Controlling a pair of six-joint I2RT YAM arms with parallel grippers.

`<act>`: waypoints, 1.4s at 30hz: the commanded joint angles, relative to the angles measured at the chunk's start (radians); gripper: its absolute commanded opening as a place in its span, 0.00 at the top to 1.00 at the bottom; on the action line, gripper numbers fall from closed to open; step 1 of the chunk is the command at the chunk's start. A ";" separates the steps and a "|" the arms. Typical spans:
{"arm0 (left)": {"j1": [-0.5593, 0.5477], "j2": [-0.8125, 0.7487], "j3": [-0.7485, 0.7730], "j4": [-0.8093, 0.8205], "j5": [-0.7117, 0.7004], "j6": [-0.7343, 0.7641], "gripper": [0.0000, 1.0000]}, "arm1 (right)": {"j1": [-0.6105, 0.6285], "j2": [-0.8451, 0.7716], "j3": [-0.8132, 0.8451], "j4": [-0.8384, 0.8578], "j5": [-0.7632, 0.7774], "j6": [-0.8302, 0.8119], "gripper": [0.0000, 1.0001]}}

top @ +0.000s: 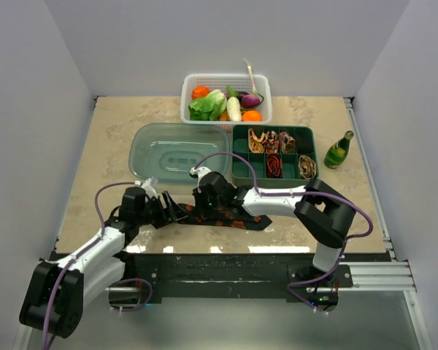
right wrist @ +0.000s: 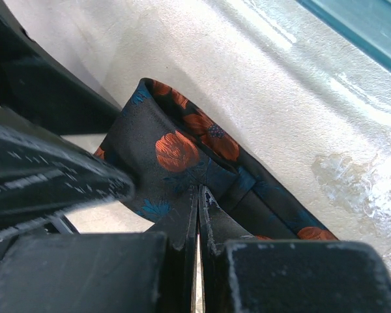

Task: Roll the ties
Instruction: Roll the tie at the center of the board.

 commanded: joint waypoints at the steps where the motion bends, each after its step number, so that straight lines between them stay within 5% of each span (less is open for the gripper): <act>1: -0.033 0.023 -0.034 0.181 -0.004 -0.037 0.34 | 0.003 -0.013 -0.015 0.007 0.006 0.012 1.00; 11: -0.038 0.017 -0.090 0.348 0.007 -0.059 0.60 | 0.003 -0.009 -0.011 0.024 -0.021 0.024 1.00; 29: -0.131 0.080 0.150 -0.060 -0.188 0.102 0.86 | 0.003 -0.009 0.026 0.002 -0.017 0.006 1.00; 42: -0.343 0.108 0.344 -0.283 -0.493 0.108 1.00 | 0.003 0.008 0.052 0.025 -0.028 0.023 1.00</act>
